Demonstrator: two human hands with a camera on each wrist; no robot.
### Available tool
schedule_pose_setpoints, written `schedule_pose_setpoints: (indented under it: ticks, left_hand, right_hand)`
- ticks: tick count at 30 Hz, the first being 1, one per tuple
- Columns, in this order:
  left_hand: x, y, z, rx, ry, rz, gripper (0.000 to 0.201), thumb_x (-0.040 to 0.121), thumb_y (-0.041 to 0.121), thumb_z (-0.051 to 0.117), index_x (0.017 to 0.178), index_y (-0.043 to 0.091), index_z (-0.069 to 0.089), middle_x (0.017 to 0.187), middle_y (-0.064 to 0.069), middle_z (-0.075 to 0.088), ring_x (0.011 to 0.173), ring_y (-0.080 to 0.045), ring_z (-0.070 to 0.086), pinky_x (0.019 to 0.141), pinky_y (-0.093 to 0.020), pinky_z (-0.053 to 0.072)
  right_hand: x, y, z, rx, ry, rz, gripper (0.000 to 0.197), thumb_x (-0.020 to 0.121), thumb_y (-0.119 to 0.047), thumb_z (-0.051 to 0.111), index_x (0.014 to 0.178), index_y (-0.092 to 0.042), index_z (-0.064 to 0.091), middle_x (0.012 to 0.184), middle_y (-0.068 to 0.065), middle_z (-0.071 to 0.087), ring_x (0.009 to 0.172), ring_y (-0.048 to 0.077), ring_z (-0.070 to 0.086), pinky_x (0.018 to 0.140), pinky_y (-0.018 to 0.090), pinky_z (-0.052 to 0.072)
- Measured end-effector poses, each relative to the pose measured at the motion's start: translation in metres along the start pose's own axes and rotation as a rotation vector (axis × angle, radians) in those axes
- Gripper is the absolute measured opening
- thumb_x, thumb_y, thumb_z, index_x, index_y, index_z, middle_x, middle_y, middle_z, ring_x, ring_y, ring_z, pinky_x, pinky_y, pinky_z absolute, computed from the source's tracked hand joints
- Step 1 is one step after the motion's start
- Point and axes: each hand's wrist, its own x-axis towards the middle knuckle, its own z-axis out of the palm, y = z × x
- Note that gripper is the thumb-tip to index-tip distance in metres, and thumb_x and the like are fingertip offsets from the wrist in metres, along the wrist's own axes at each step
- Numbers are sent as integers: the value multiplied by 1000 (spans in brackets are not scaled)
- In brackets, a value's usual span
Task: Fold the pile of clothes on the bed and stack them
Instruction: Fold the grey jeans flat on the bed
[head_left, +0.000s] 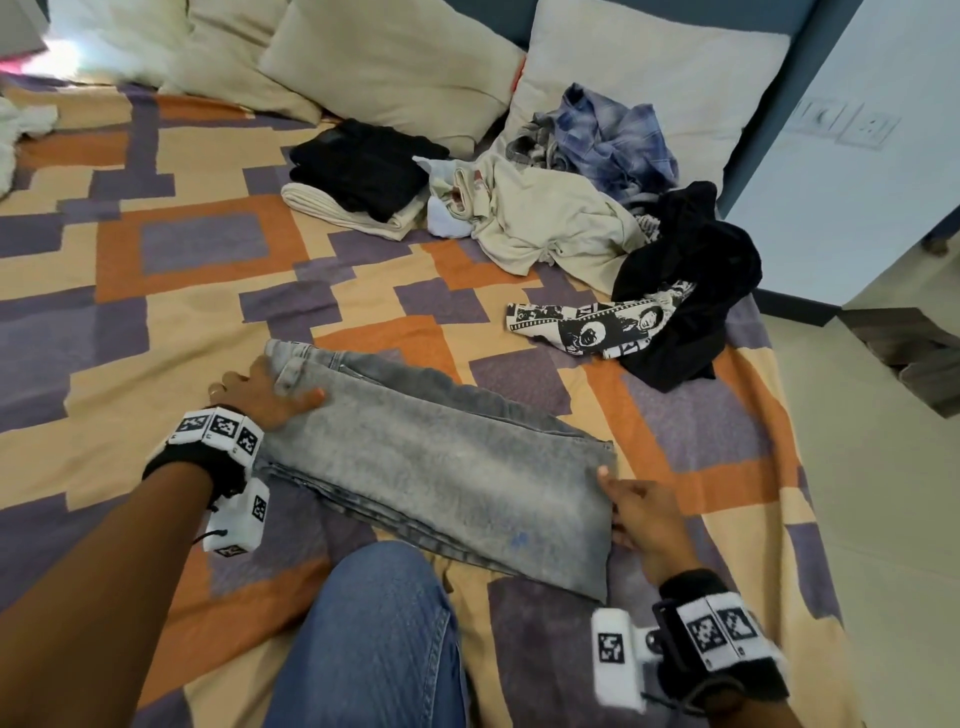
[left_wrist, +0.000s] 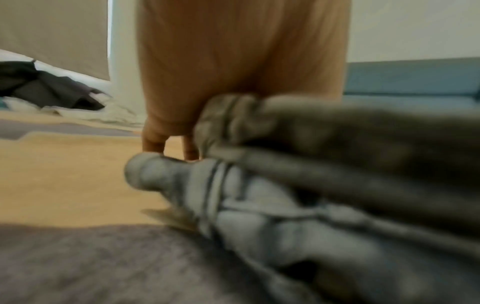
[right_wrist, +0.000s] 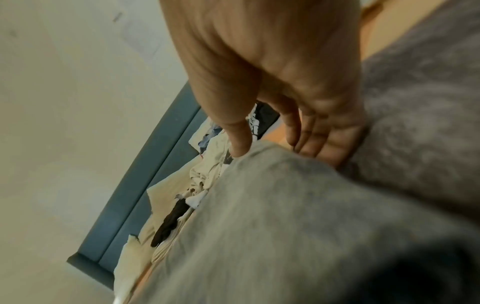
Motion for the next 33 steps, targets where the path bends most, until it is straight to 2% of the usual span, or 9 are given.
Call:
schedule_pose_setpoints:
  ticks: [2, 6, 11, 14, 18, 21, 24, 30, 33]
  left_hand:
    - [8, -8, 1, -57, -34, -21, 113, 67, 74, 66, 146, 2, 29, 141, -30, 41, 125, -44, 45, 100, -49, 38]
    - [8, -15, -8, -218, -89, -54, 91, 50, 74, 72, 91, -6, 59, 83, -19, 61, 72, -31, 58, 60, -35, 40]
    - [-12, 10, -24, -298, 31, 3, 63, 77, 36, 81, 114, -6, 53, 112, -23, 57, 96, -39, 55, 71, -42, 40]
    - [-22, 31, -31, -400, 75, 82, 54, 75, 36, 82, 101, -3, 57, 101, -22, 61, 86, -37, 57, 71, -44, 47]
    - [-38, 67, -19, -690, 54, 175, 48, 65, 34, 86, 94, 1, 67, 94, -18, 70, 85, -35, 66, 80, -54, 55]
    - [-78, 120, -6, -775, -40, 251, 46, 67, 30, 85, 92, -2, 65, 88, -18, 70, 79, -34, 67, 73, -50, 57]
    - [-99, 163, 15, -753, -107, 287, 45, 66, 26, 87, 94, -2, 67, 93, -17, 68, 87, -36, 66, 75, -48, 56]
    - [-156, 195, 71, -118, 32, 136, 65, 97, 28, 51, 148, -2, 25, 149, -28, 32, 133, -46, 36, 109, -54, 32]
    - [-172, 213, 89, 107, 212, 281, 68, 92, 28, 55, 149, 5, 26, 153, -24, 20, 136, -45, 30, 111, -56, 29]
  right_hand:
    - [-12, 6, 10, 16, -30, 7, 32, 80, -43, 79, 61, -21, 67, 68, -4, 70, 75, 22, 68, 70, 40, 56]
    - [-10, 1, 22, 226, 31, 86, 32, 79, -19, 81, 103, -1, 70, 94, 11, 75, 86, 30, 72, 78, 48, 60]
    - [-8, -9, 15, 300, 52, 86, 23, 92, -21, 67, 110, -6, 68, 104, 11, 73, 95, 30, 70, 86, 49, 58]
    - [-11, -20, -5, 251, 150, -39, 21, 95, -18, 63, 111, -5, 66, 107, 13, 71, 97, 29, 67, 88, 48, 56]
    - [2, -27, -73, -44, 307, -179, 22, 84, -36, 72, 83, -15, 64, 90, 10, 69, 86, 33, 65, 80, 51, 55]
    - [5, -25, -151, -151, 389, -159, 29, 74, -37, 80, 75, -11, 67, 77, 11, 70, 75, 31, 66, 75, 53, 56]
    - [-2, -26, -203, -238, 452, -114, 26, 78, -28, 80, 85, -4, 72, 88, 20, 72, 88, 38, 68, 80, 50, 55]
    - [-7, -1, -201, -777, 383, 117, 38, 95, -31, 56, 123, -7, 56, 129, 18, 57, 120, 39, 50, 97, 42, 42]
    - [-6, -1, -154, -997, 414, -200, 34, 82, -23, 70, 111, -6, 65, 114, 18, 64, 104, 38, 61, 88, 44, 53]
